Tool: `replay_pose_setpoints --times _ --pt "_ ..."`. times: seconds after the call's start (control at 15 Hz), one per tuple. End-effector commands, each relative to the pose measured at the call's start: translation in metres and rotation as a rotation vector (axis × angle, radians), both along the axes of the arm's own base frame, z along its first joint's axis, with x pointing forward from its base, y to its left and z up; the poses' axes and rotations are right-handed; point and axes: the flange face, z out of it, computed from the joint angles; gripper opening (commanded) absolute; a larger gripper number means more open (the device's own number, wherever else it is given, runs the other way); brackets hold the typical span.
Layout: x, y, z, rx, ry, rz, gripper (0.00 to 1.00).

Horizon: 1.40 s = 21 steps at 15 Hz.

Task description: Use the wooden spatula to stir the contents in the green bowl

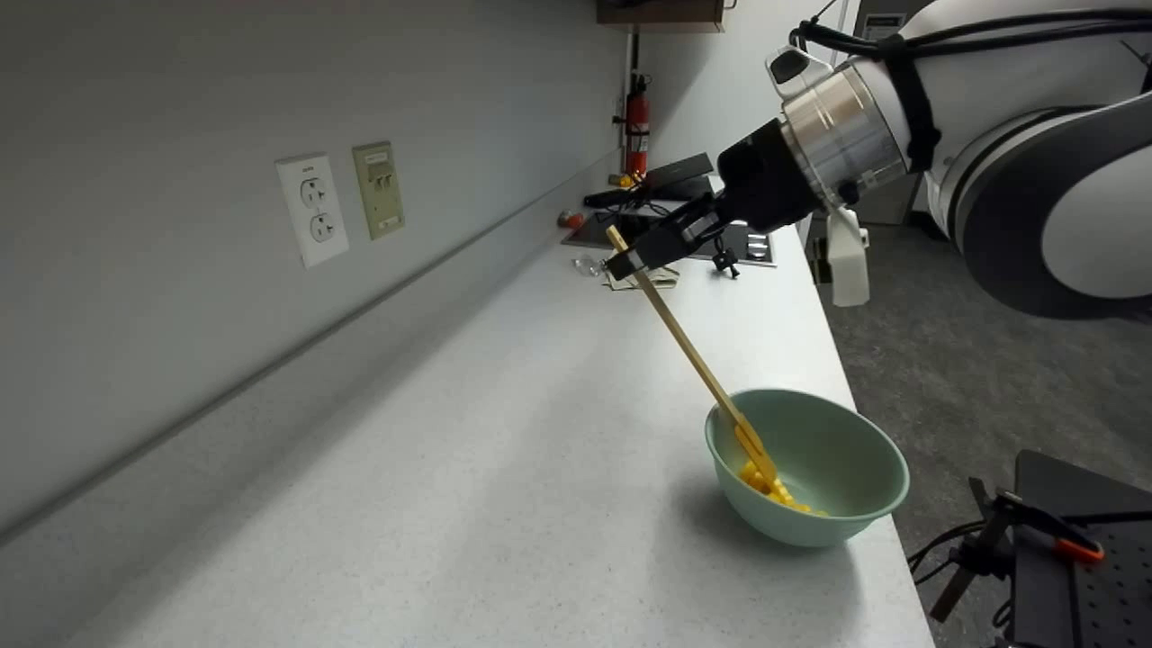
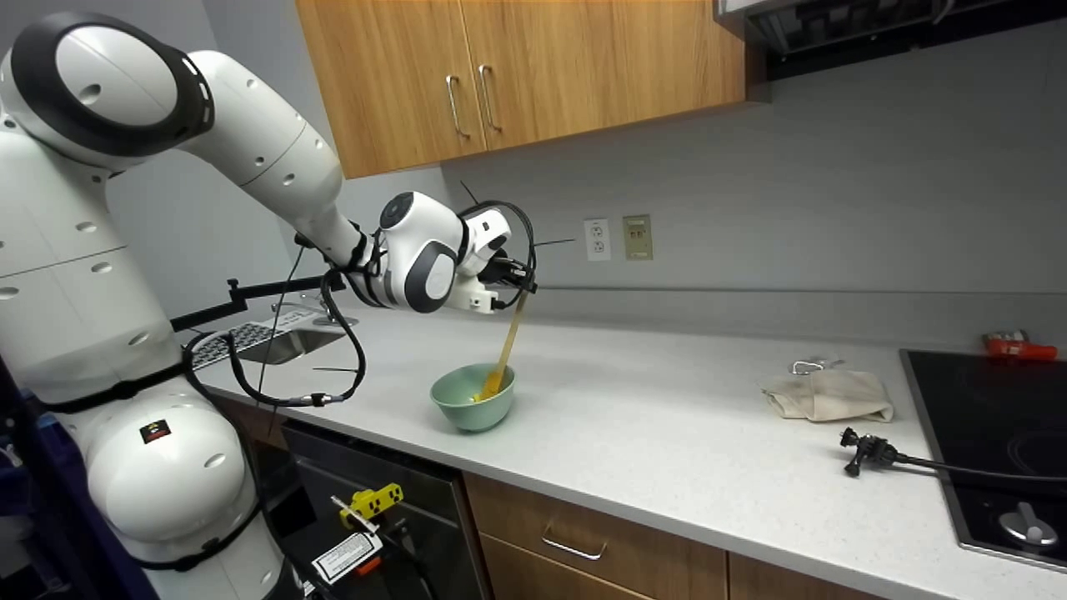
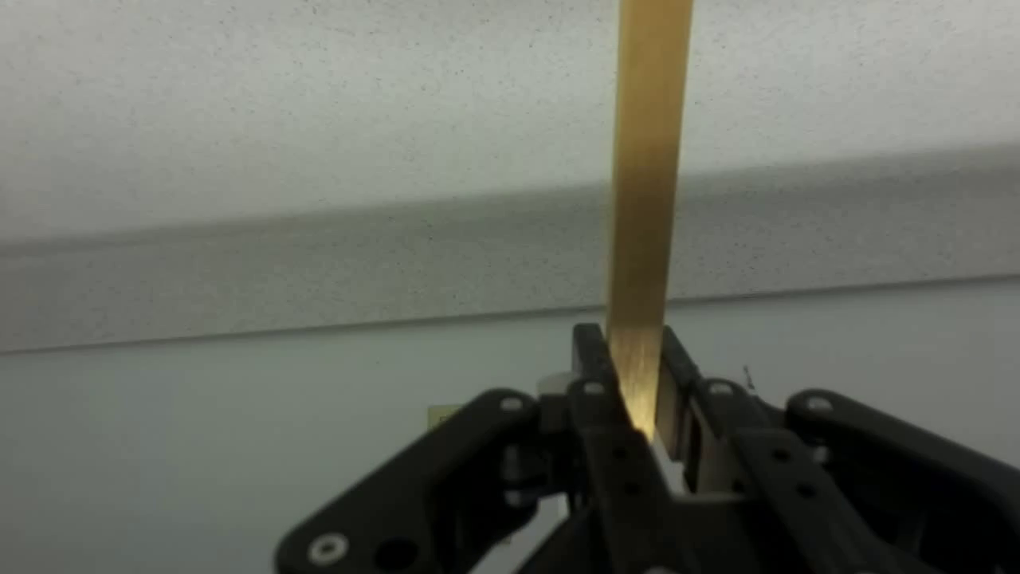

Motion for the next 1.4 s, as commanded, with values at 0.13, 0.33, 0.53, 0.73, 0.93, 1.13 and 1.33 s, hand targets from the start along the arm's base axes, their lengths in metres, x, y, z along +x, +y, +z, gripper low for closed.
replay_pose_setpoints --times 0.13,0.33,0.53,0.73,0.93,1.13,1.33 --pt "-0.004 0.024 0.004 0.006 0.012 0.046 0.04" --pt "-0.003 0.026 0.001 0.002 0.02 0.051 0.04" --pt "0.002 0.018 0.002 -0.007 0.01 0.039 0.04" --pt "0.009 0.001 0.007 -0.013 -0.011 0.014 0.04" --pt "0.015 -0.013 0.012 -0.019 -0.028 -0.013 0.04" --pt "0.017 -0.018 0.015 -0.009 -0.037 -0.025 0.04" --pt "0.013 -0.003 0.01 -0.002 -0.015 -0.004 0.04"
